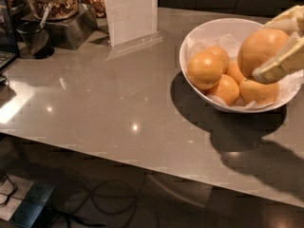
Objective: Pick orange from white bowl
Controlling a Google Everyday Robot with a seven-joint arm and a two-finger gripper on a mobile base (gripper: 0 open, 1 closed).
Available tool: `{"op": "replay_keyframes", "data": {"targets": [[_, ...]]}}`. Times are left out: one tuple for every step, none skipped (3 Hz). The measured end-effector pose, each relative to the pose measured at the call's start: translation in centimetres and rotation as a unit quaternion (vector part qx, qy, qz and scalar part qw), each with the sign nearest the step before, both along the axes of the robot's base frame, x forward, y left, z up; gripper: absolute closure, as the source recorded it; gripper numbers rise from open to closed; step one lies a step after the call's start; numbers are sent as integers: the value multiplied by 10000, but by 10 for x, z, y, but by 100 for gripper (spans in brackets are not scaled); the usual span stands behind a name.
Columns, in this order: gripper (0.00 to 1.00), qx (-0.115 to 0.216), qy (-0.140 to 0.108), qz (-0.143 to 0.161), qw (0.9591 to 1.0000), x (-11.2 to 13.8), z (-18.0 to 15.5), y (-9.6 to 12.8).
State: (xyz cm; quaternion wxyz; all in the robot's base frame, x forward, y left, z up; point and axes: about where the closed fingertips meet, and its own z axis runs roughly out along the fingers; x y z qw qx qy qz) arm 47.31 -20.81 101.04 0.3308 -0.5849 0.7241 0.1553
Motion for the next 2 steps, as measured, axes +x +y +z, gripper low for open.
{"op": "replay_keyframes", "data": {"targets": [[100, 279, 18, -4, 9996, -31, 1, 1], [100, 309, 34, -27, 9995, -34, 1, 0]]}}
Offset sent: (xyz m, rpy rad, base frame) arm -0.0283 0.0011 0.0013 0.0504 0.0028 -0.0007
